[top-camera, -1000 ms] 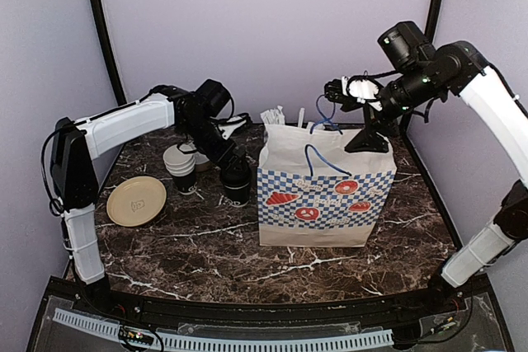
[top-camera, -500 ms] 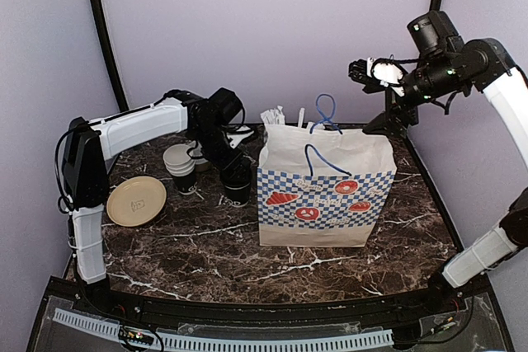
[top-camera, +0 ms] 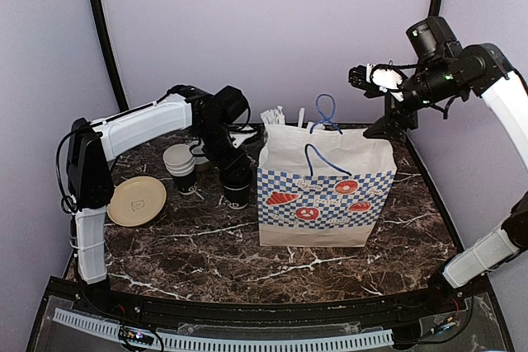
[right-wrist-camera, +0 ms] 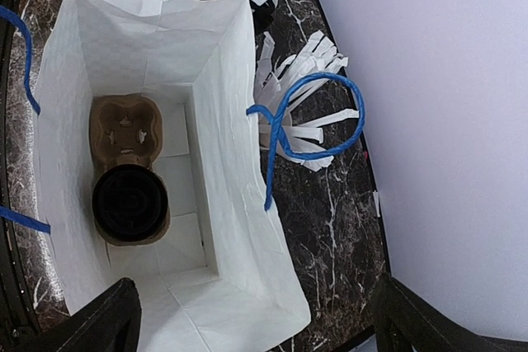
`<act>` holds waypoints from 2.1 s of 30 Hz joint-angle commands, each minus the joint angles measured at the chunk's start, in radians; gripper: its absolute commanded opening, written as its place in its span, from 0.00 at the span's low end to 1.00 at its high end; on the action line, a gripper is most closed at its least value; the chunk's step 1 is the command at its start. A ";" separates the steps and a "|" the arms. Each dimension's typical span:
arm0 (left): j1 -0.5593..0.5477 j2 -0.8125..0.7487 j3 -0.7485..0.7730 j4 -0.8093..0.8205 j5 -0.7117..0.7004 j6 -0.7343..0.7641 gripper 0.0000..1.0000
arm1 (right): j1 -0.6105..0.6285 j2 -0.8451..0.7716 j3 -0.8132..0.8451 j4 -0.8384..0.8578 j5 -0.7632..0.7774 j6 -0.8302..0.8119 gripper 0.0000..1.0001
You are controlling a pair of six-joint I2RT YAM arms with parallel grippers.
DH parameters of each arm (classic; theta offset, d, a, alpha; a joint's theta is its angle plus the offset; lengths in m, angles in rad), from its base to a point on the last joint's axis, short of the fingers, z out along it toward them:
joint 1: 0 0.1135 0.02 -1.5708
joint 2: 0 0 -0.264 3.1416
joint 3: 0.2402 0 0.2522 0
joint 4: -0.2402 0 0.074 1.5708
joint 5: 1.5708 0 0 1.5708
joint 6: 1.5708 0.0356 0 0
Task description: Pack the takeout coffee
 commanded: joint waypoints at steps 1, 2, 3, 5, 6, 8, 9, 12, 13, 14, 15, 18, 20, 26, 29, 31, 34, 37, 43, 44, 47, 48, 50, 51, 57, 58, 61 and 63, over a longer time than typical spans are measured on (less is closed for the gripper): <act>-0.009 -0.141 -0.038 -0.065 -0.038 -0.012 0.63 | -0.011 -0.022 -0.014 0.048 0.002 0.025 0.98; -0.009 -0.181 -0.059 -0.066 -0.040 -0.012 0.64 | -0.015 -0.018 -0.011 0.059 0.003 0.036 0.98; -0.008 -0.200 -0.066 -0.068 -0.042 -0.012 0.64 | -0.019 -0.012 -0.005 0.067 0.003 0.044 0.98; -0.008 -0.254 -0.078 -0.068 -0.072 -0.016 0.64 | -0.026 0.004 -0.004 0.077 0.003 0.052 0.98; -0.008 -0.288 -0.079 -0.067 -0.078 -0.019 0.64 | -0.030 0.012 -0.012 0.085 0.003 0.056 0.98; -0.009 -0.335 -0.071 -0.069 -0.093 -0.022 0.64 | -0.035 0.036 -0.025 0.092 -0.015 0.058 0.98; -0.009 -0.350 -0.062 -0.071 -0.103 -0.024 0.64 | -0.036 0.046 -0.030 0.094 -0.025 0.059 0.98; -0.008 -0.423 -0.042 -0.067 -0.143 -0.021 0.64 | -0.036 0.079 -0.049 0.117 -0.042 0.065 0.98; -0.009 -0.438 -0.030 -0.065 -0.147 -0.018 0.64 | -0.037 0.089 -0.066 0.133 -0.029 0.065 0.98; -0.009 -0.460 -0.025 -0.062 -0.153 -0.017 0.64 | -0.040 0.099 -0.081 0.148 -0.020 0.062 0.97; -0.008 -0.471 -0.013 -0.061 -0.156 -0.016 0.63 | -0.042 0.109 -0.097 0.166 -0.015 0.057 0.97; -0.011 -0.510 0.018 -0.057 -0.186 -0.011 0.63 | -0.046 0.153 -0.120 0.210 -0.005 0.054 0.93; -0.016 -0.526 0.043 -0.052 -0.198 -0.002 0.63 | -0.047 0.185 -0.104 0.221 -0.018 0.058 0.90; -0.088 -0.580 0.079 0.040 -0.074 0.045 0.62 | -0.046 0.251 -0.047 0.199 -0.121 0.036 0.66; -0.123 -0.593 0.087 0.103 0.032 0.060 0.61 | -0.045 0.267 -0.024 0.157 -0.176 0.017 0.40; -0.145 -0.585 0.092 0.151 0.086 0.066 0.61 | -0.041 0.265 -0.017 0.140 -0.202 0.012 0.24; -0.183 -0.563 0.105 0.174 0.117 0.080 0.60 | -0.023 0.239 -0.036 0.143 -0.211 0.020 0.00; -0.227 -0.536 0.105 0.198 0.130 0.107 0.60 | 0.009 0.195 -0.073 0.146 -0.215 0.030 0.00; -0.316 -0.476 0.104 0.211 0.157 0.169 0.60 | 0.101 0.097 -0.161 0.147 -0.241 0.079 0.00; -0.328 -0.464 0.105 0.209 0.156 0.179 0.60 | 0.102 0.084 -0.173 0.150 -0.259 0.089 0.00; -0.388 -0.448 0.099 0.199 0.138 0.224 0.60 | 0.105 0.056 -0.192 0.133 -0.329 0.104 0.00; -0.397 -0.443 0.092 0.198 0.134 0.231 0.60 | 0.106 0.047 -0.200 0.128 -0.352 0.109 0.00; -0.427 -0.443 0.066 0.202 0.090 0.249 0.59 | 0.108 0.030 -0.209 0.115 -0.389 0.112 0.00; -0.446 -0.446 0.043 0.210 0.078 0.249 0.59 | 0.108 0.025 -0.211 0.106 -0.401 0.111 0.00; -0.541 -0.478 -0.091 0.277 -0.078 0.273 0.59 | 0.109 0.047 -0.162 0.023 -0.415 0.080 0.00; -0.561 -0.475 -0.098 0.272 -0.097 0.284 0.59 | 0.111 0.047 -0.152 0.015 -0.423 0.080 0.00; -0.603 -0.451 -0.102 0.252 -0.187 0.317 0.59 | 0.129 0.036 -0.125 0.013 -0.429 0.098 0.00; -0.639 -0.431 -0.099 0.229 -0.249 0.355 0.59 | 0.148 0.029 -0.114 0.013 -0.428 0.120 0.00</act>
